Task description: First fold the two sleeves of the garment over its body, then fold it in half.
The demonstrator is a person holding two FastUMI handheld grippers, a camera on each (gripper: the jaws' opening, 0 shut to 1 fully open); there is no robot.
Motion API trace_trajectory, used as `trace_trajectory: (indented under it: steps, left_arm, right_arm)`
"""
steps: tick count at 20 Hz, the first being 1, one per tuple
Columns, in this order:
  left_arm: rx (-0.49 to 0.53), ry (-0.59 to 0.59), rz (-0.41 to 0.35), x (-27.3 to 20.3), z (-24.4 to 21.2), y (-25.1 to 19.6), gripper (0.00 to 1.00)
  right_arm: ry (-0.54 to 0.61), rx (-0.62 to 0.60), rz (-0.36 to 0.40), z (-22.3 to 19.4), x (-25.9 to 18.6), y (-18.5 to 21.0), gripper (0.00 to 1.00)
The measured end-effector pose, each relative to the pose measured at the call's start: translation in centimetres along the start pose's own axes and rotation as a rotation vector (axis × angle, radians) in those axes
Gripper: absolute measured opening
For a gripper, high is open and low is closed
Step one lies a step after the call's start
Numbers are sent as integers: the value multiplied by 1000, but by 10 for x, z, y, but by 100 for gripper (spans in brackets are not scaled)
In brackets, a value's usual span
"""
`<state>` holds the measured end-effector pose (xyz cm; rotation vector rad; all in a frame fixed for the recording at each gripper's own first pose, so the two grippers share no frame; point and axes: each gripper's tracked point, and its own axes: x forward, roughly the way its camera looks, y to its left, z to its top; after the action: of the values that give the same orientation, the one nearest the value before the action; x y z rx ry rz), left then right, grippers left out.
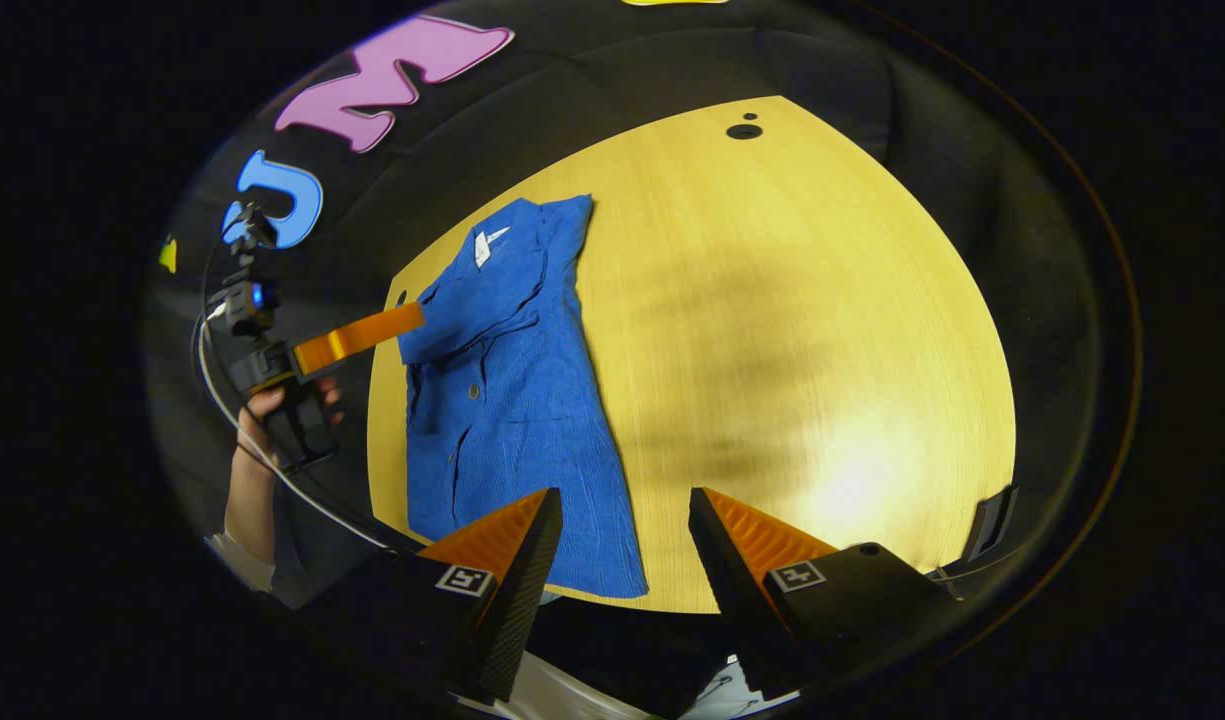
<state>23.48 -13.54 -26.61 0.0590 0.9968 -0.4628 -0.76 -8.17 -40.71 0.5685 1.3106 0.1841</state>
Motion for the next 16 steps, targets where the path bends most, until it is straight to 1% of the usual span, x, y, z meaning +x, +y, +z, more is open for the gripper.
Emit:
trace_trajectory:
  steps: [1, 2, 3, 4, 5, 6, 8, 9, 11, 13, 16]
  left_arm:
    - [1, -6, 31, -18, -21, 13, 84]
    - [-2, 2, 71, -31, -46, 30, 82]
    - [-12, 23, 110, -43, -77, 46, 84]
    - [-31, 54, 146, -51, -108, 59, 82]
    - [-64, 89, 161, -58, -139, 69, 84]
    - [-111, 114, 153, -61, -165, 75, 84]
    - [-225, 182, 150, -66, -217, 88, 84]
    - [-264, 218, 156, -65, -237, 95, 84]
    - [-304, 285, 191, -63, -269, 108, 84]
    - [-320, 333, 220, -62, -291, 119, 84]
    - [-361, 397, 233, -57, -288, 117, 84]
  right_arm:
    - [7, -31, -12, -5, 5, 3, 86]
    - [28, -61, -23, -15, 11, 6, 87]
    - [54, -87, -35, -26, 18, 8, 88]
    - [80, -103, -41, -36, 24, 10, 90]
    - [100, -107, -43, -45, 30, 13, 92]
    - [121, -111, -46, -54, 36, 17, 92]
    - [157, -137, -80, -73, 49, 17, 93]
    - [175, -152, -99, -81, 57, 15, 98]
    - [227, -158, -141, -99, 67, 7, 98]
    - [268, -126, -162, -117, 75, 4, 98]
    - [325, -83, -171, -141, 81, -1, 98]
